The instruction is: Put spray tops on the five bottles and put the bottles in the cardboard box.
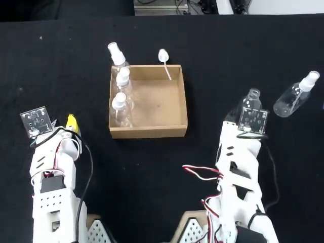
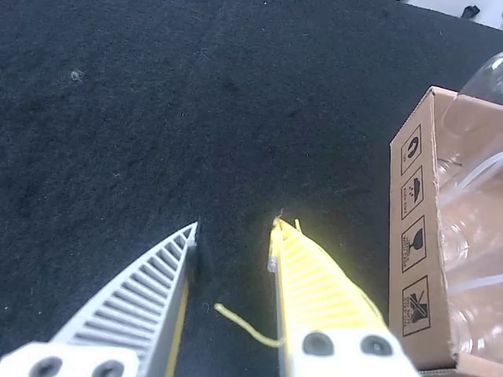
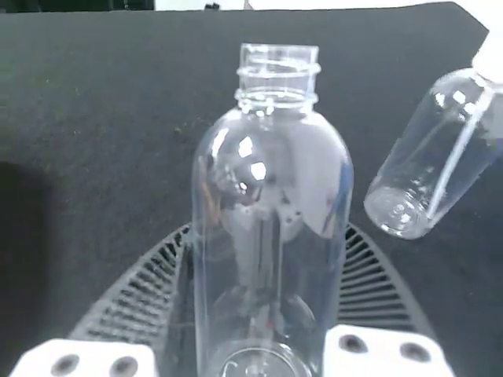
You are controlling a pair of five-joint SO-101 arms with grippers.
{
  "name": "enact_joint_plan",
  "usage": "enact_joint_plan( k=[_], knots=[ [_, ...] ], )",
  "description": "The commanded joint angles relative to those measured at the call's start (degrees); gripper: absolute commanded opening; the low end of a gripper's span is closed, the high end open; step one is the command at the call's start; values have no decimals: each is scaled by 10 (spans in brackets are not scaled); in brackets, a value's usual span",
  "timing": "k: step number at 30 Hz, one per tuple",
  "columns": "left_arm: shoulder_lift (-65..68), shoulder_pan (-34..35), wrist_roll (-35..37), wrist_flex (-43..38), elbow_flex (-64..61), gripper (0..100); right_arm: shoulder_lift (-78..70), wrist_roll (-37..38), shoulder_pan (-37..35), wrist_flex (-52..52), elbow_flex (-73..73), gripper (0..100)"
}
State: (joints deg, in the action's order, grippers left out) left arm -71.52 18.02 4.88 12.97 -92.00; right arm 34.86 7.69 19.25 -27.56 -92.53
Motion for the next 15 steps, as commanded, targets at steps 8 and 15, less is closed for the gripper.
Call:
enact_joint_plan(
  k=[8,15],
  knots=[
    [-10,6,-5,-14,6,127,29,51,25,-15,-31,328],
    [-10,6,-5,-14,6,127,33,50,21,-8,-28,390]
  ],
)
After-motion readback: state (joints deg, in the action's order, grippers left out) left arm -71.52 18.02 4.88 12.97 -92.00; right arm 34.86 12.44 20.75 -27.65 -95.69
